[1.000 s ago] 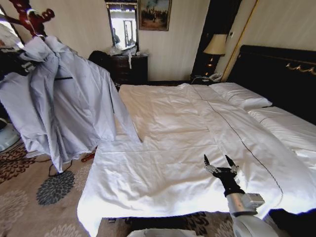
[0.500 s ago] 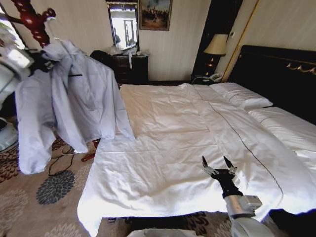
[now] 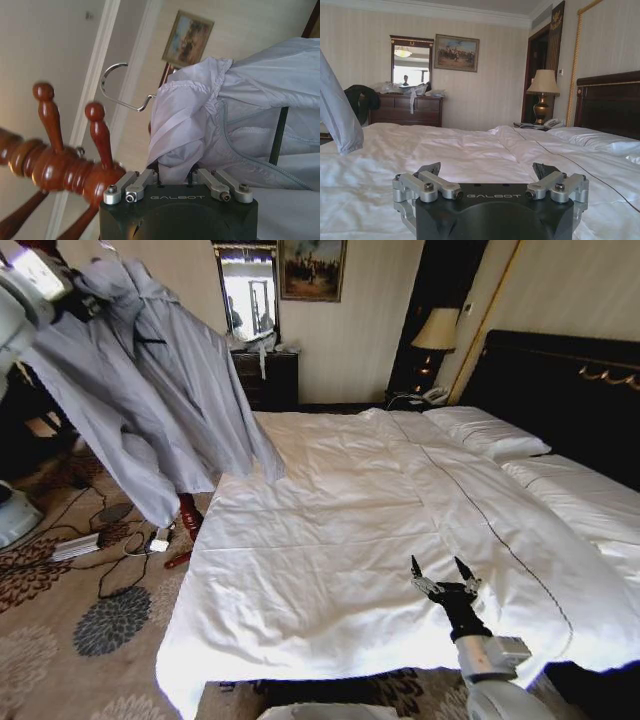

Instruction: Pick up the clothes from the bed and hang them on the clothes hanger.

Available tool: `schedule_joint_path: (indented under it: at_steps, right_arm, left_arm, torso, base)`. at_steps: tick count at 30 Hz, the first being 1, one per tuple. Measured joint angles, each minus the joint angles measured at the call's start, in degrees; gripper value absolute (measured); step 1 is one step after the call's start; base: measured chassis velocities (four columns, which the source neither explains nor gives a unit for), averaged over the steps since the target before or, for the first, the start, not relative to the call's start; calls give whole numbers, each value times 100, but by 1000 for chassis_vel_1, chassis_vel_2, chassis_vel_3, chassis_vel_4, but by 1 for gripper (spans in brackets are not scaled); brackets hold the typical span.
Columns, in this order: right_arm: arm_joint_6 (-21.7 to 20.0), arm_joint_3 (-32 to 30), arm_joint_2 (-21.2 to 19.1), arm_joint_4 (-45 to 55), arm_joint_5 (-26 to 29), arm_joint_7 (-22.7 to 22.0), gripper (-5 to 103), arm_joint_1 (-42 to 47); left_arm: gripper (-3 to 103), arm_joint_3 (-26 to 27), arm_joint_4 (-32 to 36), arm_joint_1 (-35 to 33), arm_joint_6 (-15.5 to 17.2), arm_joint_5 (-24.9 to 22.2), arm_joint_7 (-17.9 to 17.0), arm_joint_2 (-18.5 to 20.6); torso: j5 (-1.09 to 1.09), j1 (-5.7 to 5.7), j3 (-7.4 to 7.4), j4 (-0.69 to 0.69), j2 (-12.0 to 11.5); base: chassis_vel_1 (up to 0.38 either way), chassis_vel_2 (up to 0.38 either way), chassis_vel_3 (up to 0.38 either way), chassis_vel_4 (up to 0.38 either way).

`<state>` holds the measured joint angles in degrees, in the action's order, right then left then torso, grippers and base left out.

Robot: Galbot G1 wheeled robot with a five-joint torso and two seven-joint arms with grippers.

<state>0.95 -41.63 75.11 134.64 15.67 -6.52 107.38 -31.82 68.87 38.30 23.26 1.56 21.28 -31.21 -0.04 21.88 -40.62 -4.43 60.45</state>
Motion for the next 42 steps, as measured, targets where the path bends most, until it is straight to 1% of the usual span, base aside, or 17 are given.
schedule_joint_path:
  at_steps: [2,4,5,6,9,14,16,19,22,23,24,27,29,31,42]
  right_arm:
    - [13,0,-7,-4,3,0,100,-5]
    - [17,1,-14,-5,7,0,100,-15]
    - [17,2,-15,-5,13,-1,100,-22]
    - [17,2,-15,-5,13,-1,100,-22]
    - [31,32,-22,-17,22,-2,100,-29]
    - [36,110,-22,-20,5,-4,100,-44]
    - [36,124,-21,-17,2,-4,100,-45]
    - [36,125,-21,-6,1,-6,100,-38]
    - [46,110,-23,25,0,-6,100,-8]
    - [46,110,-23,25,0,-6,100,-8]
    - [52,99,-19,31,1,-6,100,-2]
    - [58,88,-8,35,3,-8,100,-1]
    - [59,85,-2,35,4,-9,100,-9]
    - [60,83,7,26,9,-10,100,-28]
    - [71,111,-2,-27,9,-12,100,-53]
  left_arm:
    - [24,-50,-100,30,87,91,9,-38]
    - [24,-89,-112,28,187,98,6,-30]
    - [24,-98,-87,12,244,95,-14,-9]
    - [24,-98,-87,12,244,95,-14,-9]
    - [24,-115,63,-60,512,-58,-82,136]
    - [24,-134,47,-112,629,-141,-90,229]
    - [24,-152,-19,-116,645,-156,-94,213]
    - [24,-200,-140,-92,662,-187,-94,137]
    - [24,-388,-547,99,621,-213,-99,-152]
    - [24,-388,-547,99,621,-213,-99,-152]
    - [24,-459,-703,184,582,-207,-103,-271]
    - [24,-563,-876,279,559,-195,-129,-450]
    - [24,-583,-861,280,581,-195,-149,-466]
    - [24,-601,-786,245,623,-207,-159,-436]
    - [24,-654,-764,140,675,-251,-195,-280]
  torso:
    - [2,-1,1,1,0]
    - [5,0,0,-7,1]
    - [5,0,0,-8,0]
    - [5,0,0,-8,0]
    - [3,0,0,-2,1]
    - [3,0,1,-2,1]
    - [3,0,0,-4,1]
    - [3,0,1,-4,1]
    - [3,0,1,-4,1]
    - [3,0,1,-4,1]
    - [4,0,0,-6,1]
    - [6,0,0,-7,1]
    - [5,0,0,-7,1]
    - [5,0,1,-2,1]
    - [4,0,0,-4,1]
  base:
    - [0,0,0,0]
    - [0,0,0,0]
    - [0,0,0,0]
    - [0,0,0,0]
    - [0,0,0,0]
    - [0,0,0,0]
    - [0,0,0,0]
    - [0,0,0,0]
    - [0,0,0,0]
    - [0,0,0,0]
    - [0,0,0,0]
    - [0,0,0,0]
    - [0,0,0,0]
    - [0,0,0,0]
    - [0,0,0,0]
